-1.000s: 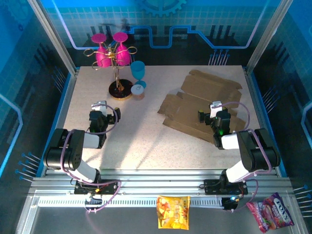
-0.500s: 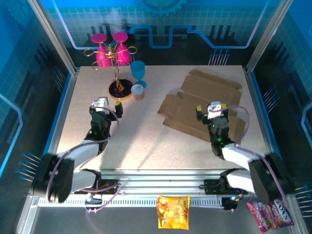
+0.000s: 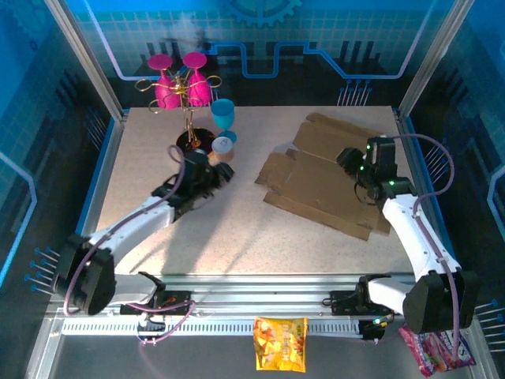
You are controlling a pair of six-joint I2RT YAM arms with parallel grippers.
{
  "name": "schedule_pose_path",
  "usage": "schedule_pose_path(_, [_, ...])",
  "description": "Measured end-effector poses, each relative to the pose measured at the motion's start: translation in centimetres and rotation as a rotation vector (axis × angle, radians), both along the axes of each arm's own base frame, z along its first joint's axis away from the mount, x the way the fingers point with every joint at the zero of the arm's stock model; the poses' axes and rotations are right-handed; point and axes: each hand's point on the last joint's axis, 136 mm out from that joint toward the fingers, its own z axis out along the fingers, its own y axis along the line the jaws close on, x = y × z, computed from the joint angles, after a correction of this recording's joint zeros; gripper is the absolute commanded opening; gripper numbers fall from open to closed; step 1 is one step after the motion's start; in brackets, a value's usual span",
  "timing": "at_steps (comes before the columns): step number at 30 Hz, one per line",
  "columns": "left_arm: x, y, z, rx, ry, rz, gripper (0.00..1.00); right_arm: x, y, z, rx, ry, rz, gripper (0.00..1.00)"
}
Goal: Fold the paper box
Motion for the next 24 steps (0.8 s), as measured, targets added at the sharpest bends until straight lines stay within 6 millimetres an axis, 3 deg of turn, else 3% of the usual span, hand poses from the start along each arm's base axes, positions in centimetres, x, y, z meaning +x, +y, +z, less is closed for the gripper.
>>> schedule_pose_path(4, [-1.0,-4.9,-4.3,-0.056,0.144,-0.086,0.46,-2.1,1.9,-1.5,0.089,0.072,0.055,0.56])
schedule_pose_path(10, [1.7,-8.2,-9.3,-0.123,0.251,-0.07,0.47,-4.4,3.1,-2.6,0.174,0.095,0.093,0.59])
schedule_pose_path(14, [4.0,-10.1,-10.6,-0.148,0.265,-0.074,0.47,-4.9,3.7,-2.3,0.202,0.088,0.12,0.58])
schedule_pose_path(18, [5.6,-11.1,-10.5,-0.156,0.25,-0.078,0.45,-5.2,4.0,-2.1,0.219,0.085,0.138,0.58])
schedule_pose_path(24, [6.7,-11.0,-11.6,-0.135,0.257,-0.064,0.26,-5.5,4.3,-2.2,0.24,0.092,0.153,0.58])
